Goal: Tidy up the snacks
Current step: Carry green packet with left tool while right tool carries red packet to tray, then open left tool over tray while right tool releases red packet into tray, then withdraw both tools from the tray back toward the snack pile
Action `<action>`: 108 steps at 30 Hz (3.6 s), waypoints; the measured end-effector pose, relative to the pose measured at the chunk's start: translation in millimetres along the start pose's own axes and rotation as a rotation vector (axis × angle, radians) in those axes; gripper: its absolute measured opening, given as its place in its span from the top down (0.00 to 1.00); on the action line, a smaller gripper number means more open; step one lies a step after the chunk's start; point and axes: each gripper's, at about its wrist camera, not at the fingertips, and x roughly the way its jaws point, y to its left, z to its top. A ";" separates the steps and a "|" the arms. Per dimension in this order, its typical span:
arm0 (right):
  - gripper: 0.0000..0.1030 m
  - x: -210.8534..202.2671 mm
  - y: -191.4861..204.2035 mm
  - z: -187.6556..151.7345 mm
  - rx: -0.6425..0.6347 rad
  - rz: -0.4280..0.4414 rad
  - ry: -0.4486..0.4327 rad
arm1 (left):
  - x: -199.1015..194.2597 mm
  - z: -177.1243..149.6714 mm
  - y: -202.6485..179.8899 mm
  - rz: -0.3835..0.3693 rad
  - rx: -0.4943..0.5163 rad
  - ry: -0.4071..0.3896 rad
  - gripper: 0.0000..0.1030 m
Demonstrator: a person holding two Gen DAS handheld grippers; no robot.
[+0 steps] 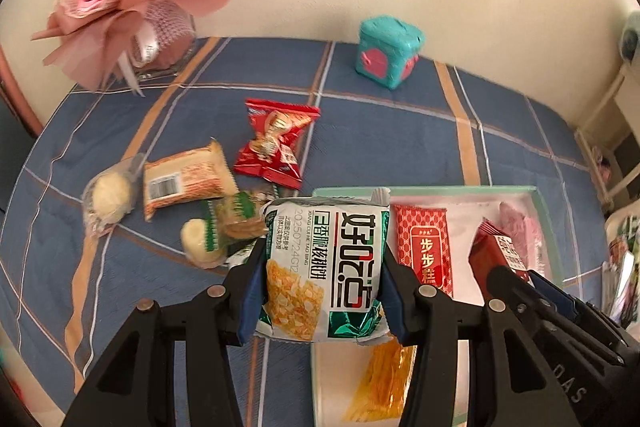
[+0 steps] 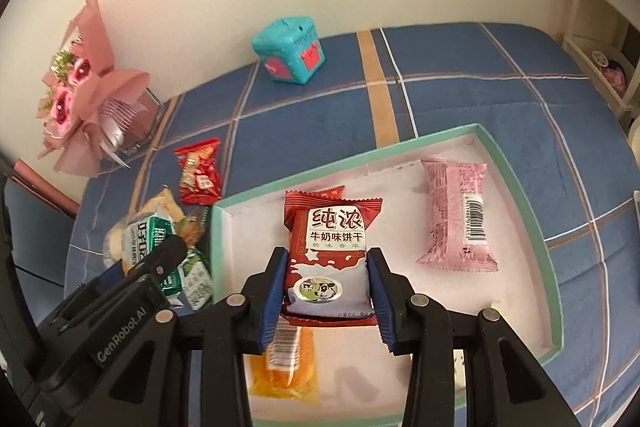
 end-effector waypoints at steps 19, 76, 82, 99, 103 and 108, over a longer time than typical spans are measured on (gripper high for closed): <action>0.59 42.2 -19.8 9.1 0.021 -0.068 0.048 | 57.3 9.2 -25.7 -0.006 0.019 0.077 0.49; 0.15 12.8 -12.9 14.0 -0.060 -0.172 0.075 | 23.3 4.6 25.9 0.175 -0.099 0.117 0.10; 0.00 13.3 -7.5 13.1 -0.109 -0.169 0.058 | 17.6 5.7 28.2 0.205 -0.098 0.073 0.05; 0.00 10.0 11.1 6.8 -0.142 -0.122 -0.078 | 8.8 7.8 52.5 0.203 -0.104 0.038 0.04; 0.00 14.5 17.0 2.8 -0.145 -0.118 -0.065 | 7.6 10.2 58.8 0.208 -0.094 0.026 0.04; 0.00 21.6 32.0 -4.2 -0.172 -0.106 -0.039 | 5.3 11.9 75.6 0.205 -0.103 0.006 0.04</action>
